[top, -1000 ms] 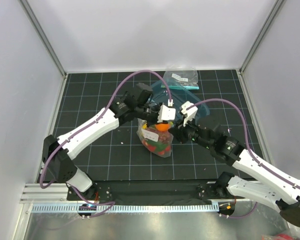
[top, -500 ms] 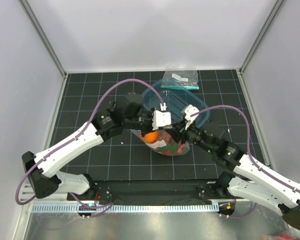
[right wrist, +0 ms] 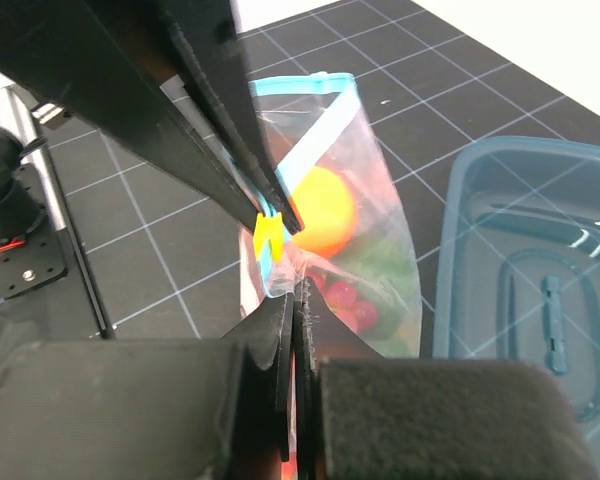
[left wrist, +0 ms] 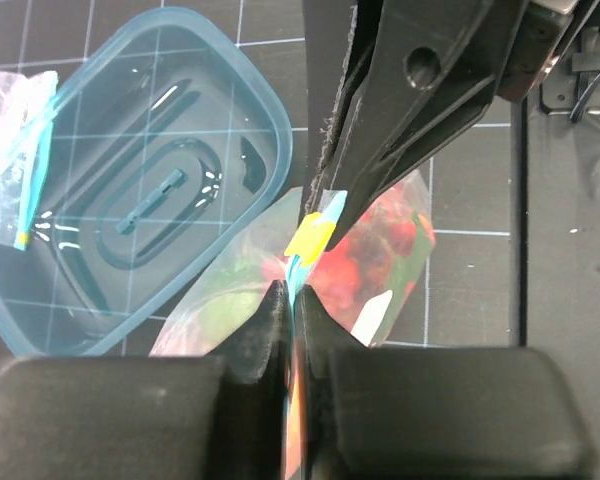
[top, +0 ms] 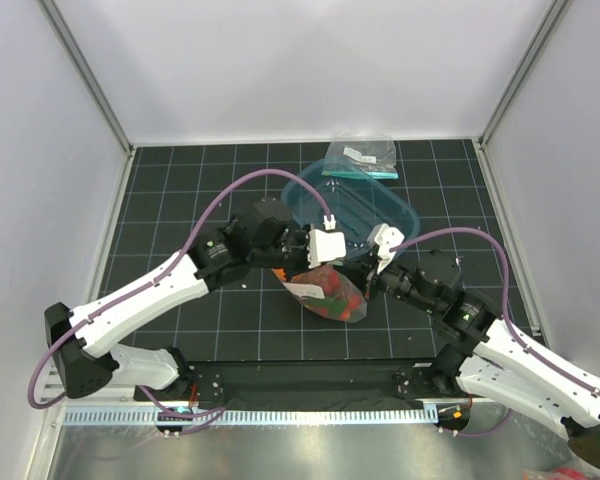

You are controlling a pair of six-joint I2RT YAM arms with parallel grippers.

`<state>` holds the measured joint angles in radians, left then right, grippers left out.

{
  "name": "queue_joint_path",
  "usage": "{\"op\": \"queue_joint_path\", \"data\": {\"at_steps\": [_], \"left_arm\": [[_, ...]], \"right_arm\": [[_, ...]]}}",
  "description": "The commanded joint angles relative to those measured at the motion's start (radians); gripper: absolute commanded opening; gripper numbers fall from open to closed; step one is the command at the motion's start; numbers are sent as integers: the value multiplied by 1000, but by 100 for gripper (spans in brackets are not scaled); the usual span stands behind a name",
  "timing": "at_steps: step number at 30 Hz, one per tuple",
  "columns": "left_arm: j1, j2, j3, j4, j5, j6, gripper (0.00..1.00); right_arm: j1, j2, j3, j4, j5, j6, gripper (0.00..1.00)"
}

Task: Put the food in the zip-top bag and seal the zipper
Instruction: Zip the zipper food storage bag at the center of the board.

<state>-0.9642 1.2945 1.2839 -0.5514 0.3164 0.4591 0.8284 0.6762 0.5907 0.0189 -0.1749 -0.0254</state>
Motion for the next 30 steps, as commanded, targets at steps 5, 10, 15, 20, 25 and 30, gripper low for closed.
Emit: {"op": "queue_joint_path", "data": {"at_steps": [5,10,15,20,25,30], "left_arm": [[-5,-96,-89,123,-5,18,38],[-5,-118,-107,140,81,50,39],[-5,-130,-124,156,130,73,46],[-5,-146,-138,186,170,62,40],[-5,-130,-130,188,200,47,39],[-5,-123,-129,189,214,44,29]], "right_arm": [[5,-18,6,52,-46,18,1],[3,-33,-22,75,-55,24,1],[3,-35,-23,70,-87,19,1],[3,-1,-15,62,-109,9,1],[3,8,-20,69,-123,5,1],[3,-1,-29,76,-118,7,1]]}}
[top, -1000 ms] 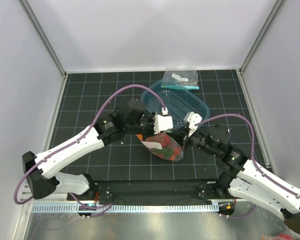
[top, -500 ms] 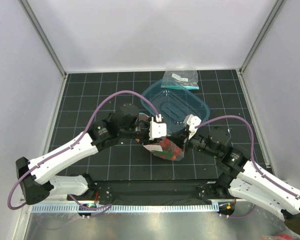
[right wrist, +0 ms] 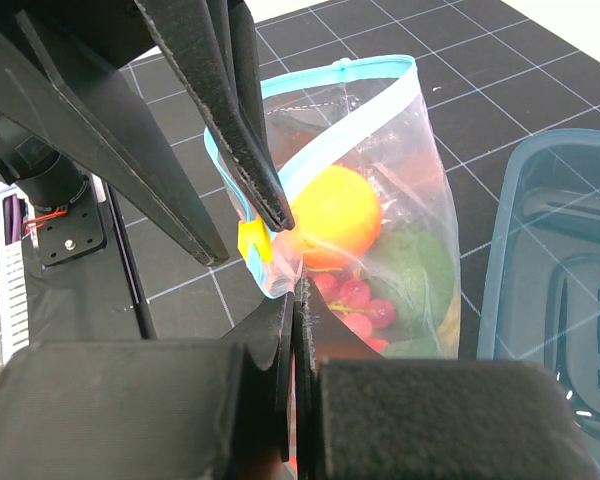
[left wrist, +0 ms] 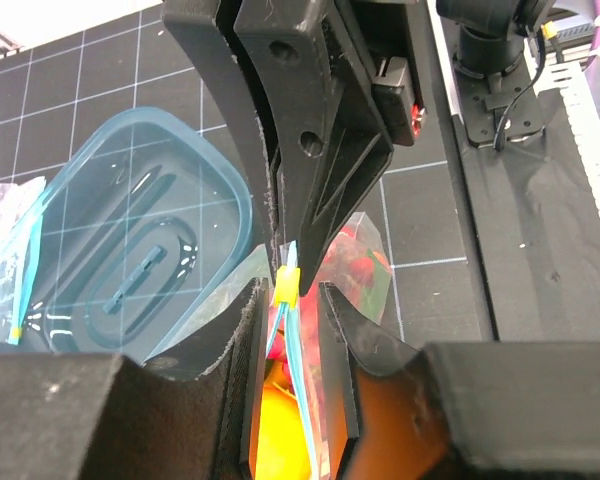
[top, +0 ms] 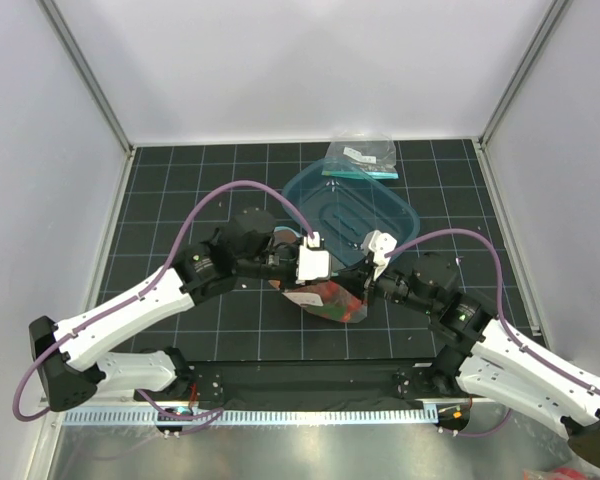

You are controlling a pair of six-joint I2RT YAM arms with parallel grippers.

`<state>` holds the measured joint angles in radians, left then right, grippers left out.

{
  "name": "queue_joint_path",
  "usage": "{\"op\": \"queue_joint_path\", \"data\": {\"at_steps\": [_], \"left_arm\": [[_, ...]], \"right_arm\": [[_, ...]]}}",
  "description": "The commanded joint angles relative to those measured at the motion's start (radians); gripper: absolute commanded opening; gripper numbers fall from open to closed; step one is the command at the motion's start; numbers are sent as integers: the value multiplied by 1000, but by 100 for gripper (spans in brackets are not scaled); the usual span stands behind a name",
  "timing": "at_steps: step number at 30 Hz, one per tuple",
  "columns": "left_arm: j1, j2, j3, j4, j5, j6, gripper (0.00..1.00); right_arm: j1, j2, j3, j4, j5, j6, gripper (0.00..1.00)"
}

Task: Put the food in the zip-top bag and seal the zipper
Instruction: Zip the zipper food storage bag at the center of the board.

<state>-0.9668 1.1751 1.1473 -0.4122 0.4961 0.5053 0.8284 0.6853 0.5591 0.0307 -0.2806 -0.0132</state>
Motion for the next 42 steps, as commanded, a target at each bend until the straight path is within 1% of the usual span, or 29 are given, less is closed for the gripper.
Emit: {"op": "queue_joint_path", "data": {"at_steps": [1,5,6,7,8,13,14,16,19,23,26,27,28,29,30,36,41,42], "left_arm": [[-3,4,9,50,30,-2,29],[-3,20,17,49,28,-11,27],[-3,21,19,50,29,-11,21],[-3,21,19,49,29,-11,19],[-3,21,19,49,22,-11,13],[-3,18,12,49,-17,1,1],[-3,17,14,50,-28,-1,0],[-3,15,15,55,-57,-14,0],[-1,24,15,58,-100,-22,0],[-1,37,17,53,-137,-24,0],[0,46,23,50,-133,-28,0],[0,46,23,49,-128,-27,0],[0,46,25,49,-119,-27,0],[0,46,25,49,-116,-27,0],[0,44,25,49,-111,-25,0],[0,43,26,43,-90,-25,0],[0,38,28,42,-57,-21,0],[0,37,28,39,-44,-21,0]], "right_arm": [[3,-12,2,64,-12,-4,1],[3,-12,7,63,-17,-4,1],[3,-12,9,63,-19,-5,1],[3,-10,9,61,-17,-5,1],[3,-13,9,61,-19,-5,1],[5,-44,-4,63,9,-2,1],[3,-65,-10,64,18,-2,1],[3,-90,-30,77,32,1,1],[3,-156,-54,89,113,9,1],[3,-196,-77,97,185,12,1],[3,-208,-85,103,175,12,1],[5,-204,-85,104,147,9,3],[3,-198,-85,104,132,6,19],[3,-190,-84,106,121,5,26],[5,-172,-77,110,100,4,31],[3,-101,-36,107,43,1,31],[3,-52,-16,112,24,2,32],[3,-47,-10,115,18,2,27]]}}
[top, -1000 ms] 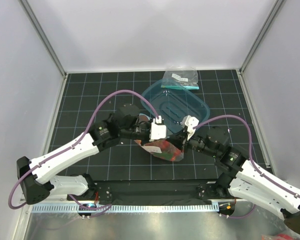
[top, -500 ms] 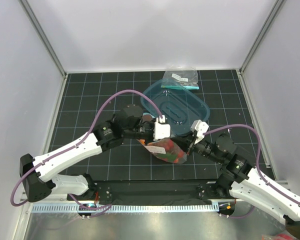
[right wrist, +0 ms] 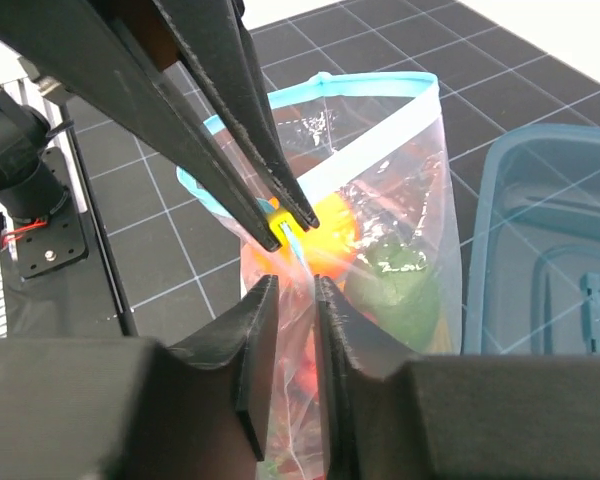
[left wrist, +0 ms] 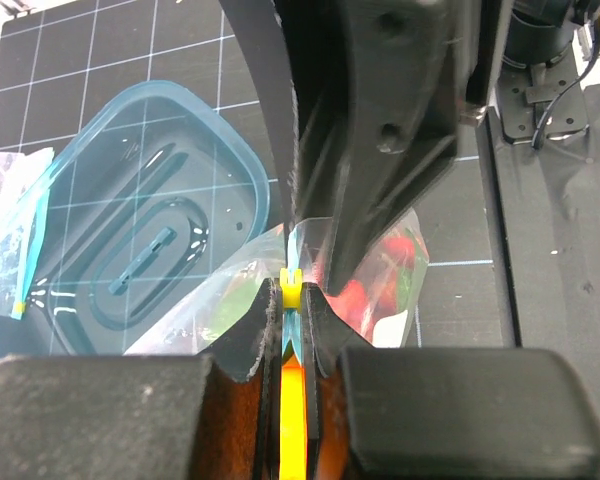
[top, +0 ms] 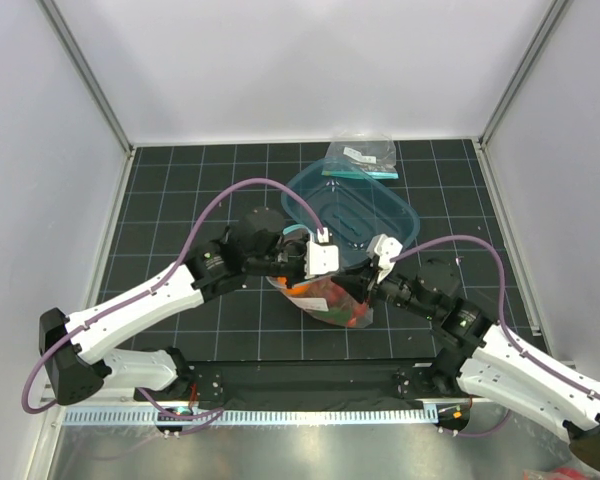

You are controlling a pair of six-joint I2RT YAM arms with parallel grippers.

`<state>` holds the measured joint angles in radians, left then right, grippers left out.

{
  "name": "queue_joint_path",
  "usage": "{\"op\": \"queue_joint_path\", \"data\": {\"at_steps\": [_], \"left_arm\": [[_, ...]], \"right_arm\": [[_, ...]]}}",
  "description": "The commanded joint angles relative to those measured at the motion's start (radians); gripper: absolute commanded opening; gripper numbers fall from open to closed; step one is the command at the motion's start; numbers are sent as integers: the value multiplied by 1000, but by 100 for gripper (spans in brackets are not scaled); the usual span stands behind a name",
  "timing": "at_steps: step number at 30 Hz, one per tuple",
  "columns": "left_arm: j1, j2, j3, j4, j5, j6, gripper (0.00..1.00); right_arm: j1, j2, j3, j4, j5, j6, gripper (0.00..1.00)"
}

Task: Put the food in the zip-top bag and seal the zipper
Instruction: Zip the zipper food storage bag at the center of the board.

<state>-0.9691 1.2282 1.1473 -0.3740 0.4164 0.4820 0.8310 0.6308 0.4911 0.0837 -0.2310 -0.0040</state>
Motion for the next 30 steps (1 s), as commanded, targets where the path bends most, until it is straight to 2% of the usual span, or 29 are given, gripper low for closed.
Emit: {"op": "queue_joint_path", "data": {"at_steps": [1,3,6,13,22,30], "left_arm": [[3,-16,28,1,44,3,0],[3,-16,28,0,59,7,0],[3,-13,29,-5,53,6,0],[3,-9,32,-5,10,-5,0],[9,4,35,-5,-56,-14,0],[15,14,42,-6,-74,-23,0]], "right_arm": [[0,15,63,62,-33,-4,22],[0,27,73,60,-31,-2,10],[2,24,76,67,-7,24,1],[0,-137,-8,132,133,70,1],[0,-397,-129,142,444,85,1],[0,-477,-143,87,654,94,1]]}}
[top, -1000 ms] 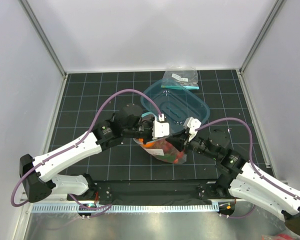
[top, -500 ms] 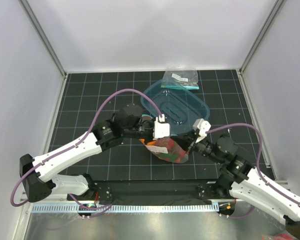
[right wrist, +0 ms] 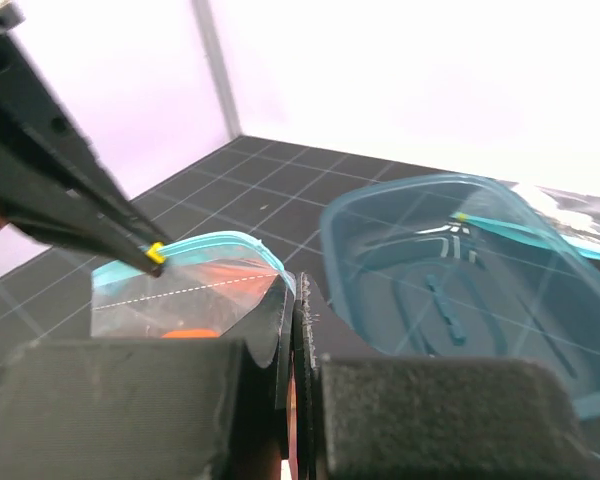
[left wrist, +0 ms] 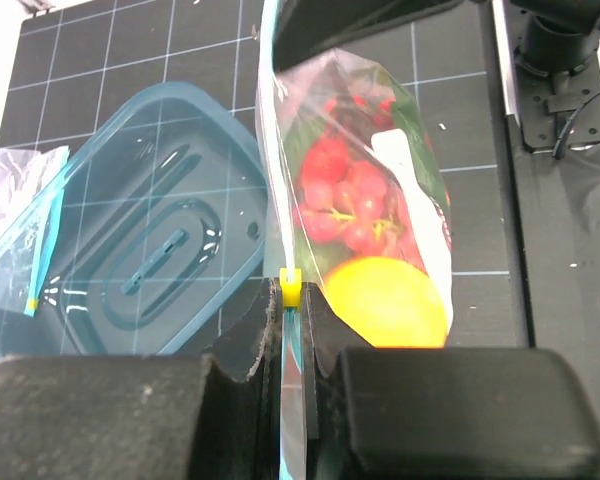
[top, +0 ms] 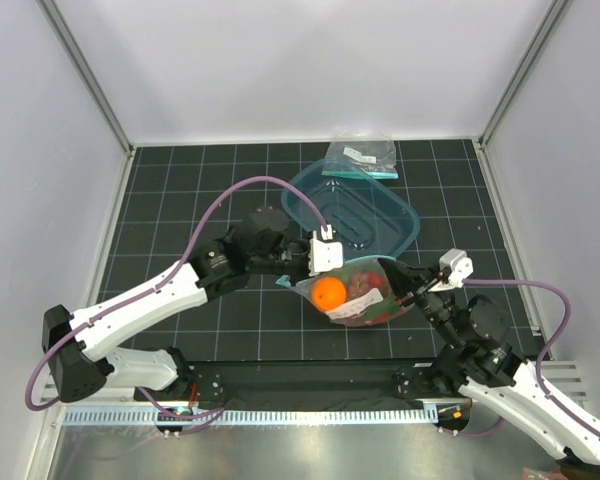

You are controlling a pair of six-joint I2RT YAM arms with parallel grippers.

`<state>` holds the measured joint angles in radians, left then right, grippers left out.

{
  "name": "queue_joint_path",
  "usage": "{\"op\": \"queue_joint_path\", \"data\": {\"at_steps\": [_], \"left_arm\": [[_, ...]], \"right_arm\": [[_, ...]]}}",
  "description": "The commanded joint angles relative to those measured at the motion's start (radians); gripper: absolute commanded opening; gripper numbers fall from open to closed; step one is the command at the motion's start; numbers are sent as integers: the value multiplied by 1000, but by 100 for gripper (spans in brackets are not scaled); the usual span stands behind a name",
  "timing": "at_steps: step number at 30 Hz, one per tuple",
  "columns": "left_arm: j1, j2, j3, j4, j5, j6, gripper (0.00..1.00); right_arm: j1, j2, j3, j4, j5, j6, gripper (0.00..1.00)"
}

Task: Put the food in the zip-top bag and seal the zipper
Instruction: Zip the zipper food storage bag at the center of the board.

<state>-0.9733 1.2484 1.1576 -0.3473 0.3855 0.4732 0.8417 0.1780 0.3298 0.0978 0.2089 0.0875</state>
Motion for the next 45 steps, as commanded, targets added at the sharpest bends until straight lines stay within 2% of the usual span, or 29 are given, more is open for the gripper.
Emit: {"op": "queue_joint_path", "data": {"at_steps": [1,4,12,16,18,26,27,30,34,39,43,45], "left_arm": [[21,-6,31,-33,-48,-15,0],[24,-4,33,-33,-86,-21,0],[74,34,63,-33,-132,-97,0],[90,48,73,-38,-129,-102,0],[94,51,70,-44,-172,-100,0],[143,97,85,-113,-375,-85,0],[145,106,91,-130,-457,-73,0],[145,129,100,-156,-540,-50,0],[147,114,103,-147,-438,-62,0],[147,74,96,-122,-418,-70,0],[148,54,77,-105,-488,-73,0],[148,63,77,-110,-592,-70,0]], "right_arm": [[-10,-26,20,62,231,4,1],[-10,-25,32,34,393,30,1],[-10,-31,51,-6,696,81,1],[-10,-29,55,-9,707,80,1],[-10,-22,55,-9,727,81,1],[-10,109,64,3,805,101,1],[-10,124,69,0,816,103,1],[-10,159,78,-6,824,107,1],[-10,155,68,6,804,104,1],[-10,149,66,11,762,95,1],[-10,159,69,13,794,97,1],[-10,161,69,3,826,106,1]]}}
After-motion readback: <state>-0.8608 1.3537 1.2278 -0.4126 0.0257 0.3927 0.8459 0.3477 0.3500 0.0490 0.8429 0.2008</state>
